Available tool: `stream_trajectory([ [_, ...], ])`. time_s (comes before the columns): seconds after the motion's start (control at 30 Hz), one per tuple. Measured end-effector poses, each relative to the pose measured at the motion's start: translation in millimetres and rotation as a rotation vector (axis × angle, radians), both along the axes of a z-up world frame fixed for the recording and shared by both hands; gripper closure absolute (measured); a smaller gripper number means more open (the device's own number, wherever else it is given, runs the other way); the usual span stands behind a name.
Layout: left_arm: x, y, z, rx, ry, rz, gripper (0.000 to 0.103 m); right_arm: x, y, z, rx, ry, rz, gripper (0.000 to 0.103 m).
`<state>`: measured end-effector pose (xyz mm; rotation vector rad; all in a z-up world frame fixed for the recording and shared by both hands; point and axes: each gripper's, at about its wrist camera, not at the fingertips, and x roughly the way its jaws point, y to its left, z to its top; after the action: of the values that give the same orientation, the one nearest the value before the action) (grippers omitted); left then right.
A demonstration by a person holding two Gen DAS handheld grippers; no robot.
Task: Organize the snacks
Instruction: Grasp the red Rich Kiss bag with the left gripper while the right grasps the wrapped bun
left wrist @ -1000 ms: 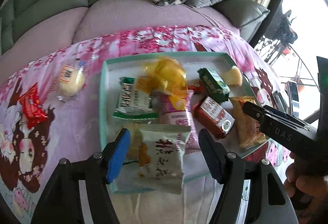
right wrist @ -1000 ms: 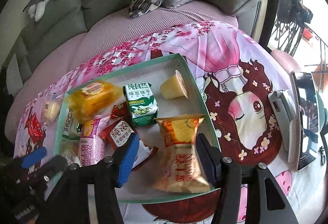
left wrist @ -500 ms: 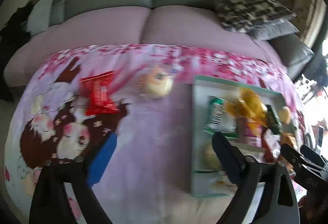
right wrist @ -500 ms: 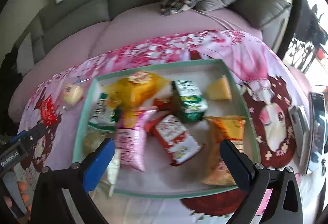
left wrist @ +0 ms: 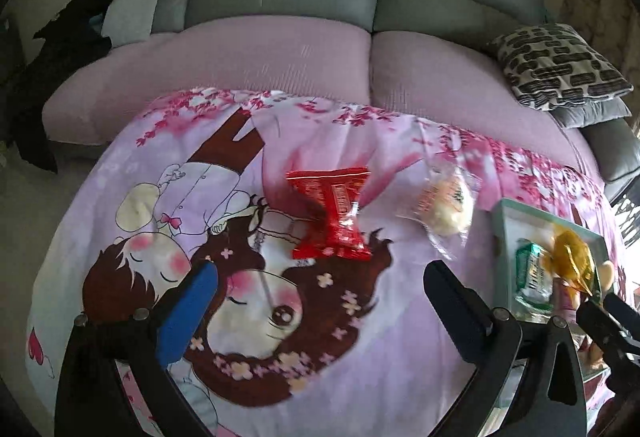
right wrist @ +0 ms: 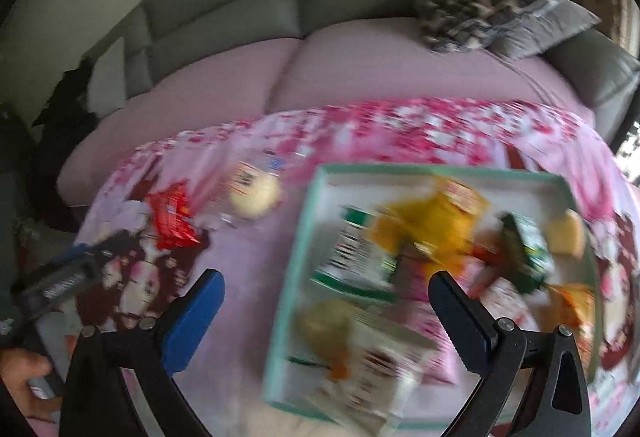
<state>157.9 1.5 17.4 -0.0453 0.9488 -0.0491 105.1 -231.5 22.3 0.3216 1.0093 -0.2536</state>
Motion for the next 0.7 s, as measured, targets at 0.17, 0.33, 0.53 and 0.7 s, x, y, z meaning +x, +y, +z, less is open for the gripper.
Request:
stream_trajectory([
  [0.17,21.0,4.1,-15.6,-0.028,0.032,-0.013,0.001,39.5,16.4,-9.3,0.098,-0.031,0.047,0.000],
  [0.33,39.7,-3.0,-34.5,-0.045,0.059,-0.052,0.001,74.1,21.3,-27.8,0.135,-0.003,0.048,0.000],
  [0.53,56.6,-2.8,-52.9,-0.062,0.069,-0.048,0.008,103.3,21.5,-52.4,0.205,0.023,0.048,0.004],
  [0.7,66.4,-1.1,-63.0,-0.082,0.084,-0.030,0.011,123.0,22.0,-70.8,0.209,0.061,0.027,0.011],
])
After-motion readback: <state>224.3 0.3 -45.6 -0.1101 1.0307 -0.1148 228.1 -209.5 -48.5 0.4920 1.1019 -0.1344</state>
